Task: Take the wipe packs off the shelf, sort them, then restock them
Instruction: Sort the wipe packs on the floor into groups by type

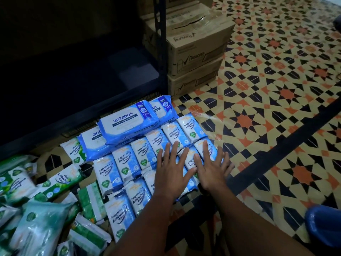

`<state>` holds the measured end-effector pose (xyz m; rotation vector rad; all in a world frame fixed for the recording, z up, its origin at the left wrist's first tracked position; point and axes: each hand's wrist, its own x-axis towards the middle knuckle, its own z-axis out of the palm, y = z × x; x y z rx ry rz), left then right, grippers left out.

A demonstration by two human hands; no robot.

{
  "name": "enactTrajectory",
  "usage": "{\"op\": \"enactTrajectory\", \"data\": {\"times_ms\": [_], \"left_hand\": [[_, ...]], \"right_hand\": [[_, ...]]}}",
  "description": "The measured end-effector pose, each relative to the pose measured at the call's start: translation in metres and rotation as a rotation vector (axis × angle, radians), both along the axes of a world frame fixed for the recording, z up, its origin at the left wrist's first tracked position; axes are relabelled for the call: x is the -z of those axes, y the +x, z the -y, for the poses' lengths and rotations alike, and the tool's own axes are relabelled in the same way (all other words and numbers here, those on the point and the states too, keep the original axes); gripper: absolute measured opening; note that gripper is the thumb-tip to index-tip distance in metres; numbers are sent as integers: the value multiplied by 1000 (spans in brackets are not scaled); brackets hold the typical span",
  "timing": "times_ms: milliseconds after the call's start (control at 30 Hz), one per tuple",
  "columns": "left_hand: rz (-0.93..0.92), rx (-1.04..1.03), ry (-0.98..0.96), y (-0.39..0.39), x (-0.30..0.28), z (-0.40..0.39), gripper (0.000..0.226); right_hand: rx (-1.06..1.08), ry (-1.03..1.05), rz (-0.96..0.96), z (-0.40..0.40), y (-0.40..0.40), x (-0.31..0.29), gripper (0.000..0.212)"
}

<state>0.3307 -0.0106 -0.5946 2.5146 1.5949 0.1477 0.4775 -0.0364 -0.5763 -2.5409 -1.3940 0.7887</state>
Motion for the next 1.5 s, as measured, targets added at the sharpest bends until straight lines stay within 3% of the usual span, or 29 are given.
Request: {"op": "enactTrajectory", "data": {"times_ms": [400, 567, 633, 733, 900, 1233, 1500], "left_hand": [[-68, -15, -46, 3, 6, -2, 68], [153, 15, -156, -8, -12, -7, 68], [192, 21, -89, -26, -22, -3, 69], [129, -30, 8, -69, -29, 23, 82], [-101, -51, -68, -133, -24, 78, 116], [-60, -166, -107, -128, -21, 57, 106], [0, -224, -117, -125, -25, 47, 113]], "right_hand": [[-28, 8, 113, 1, -2, 5, 59], [-47, -10, 125, 1, -2, -3, 62], [-71, 31, 114, 3, -6, -5, 66], [-105, 103, 78, 11, -23, -10, 78], [-231, 41, 86, 26, -46, -6, 96], [-203, -16, 194, 21, -58, -7, 89], [-204, -25, 241, 15, -58, -12, 93]]}}
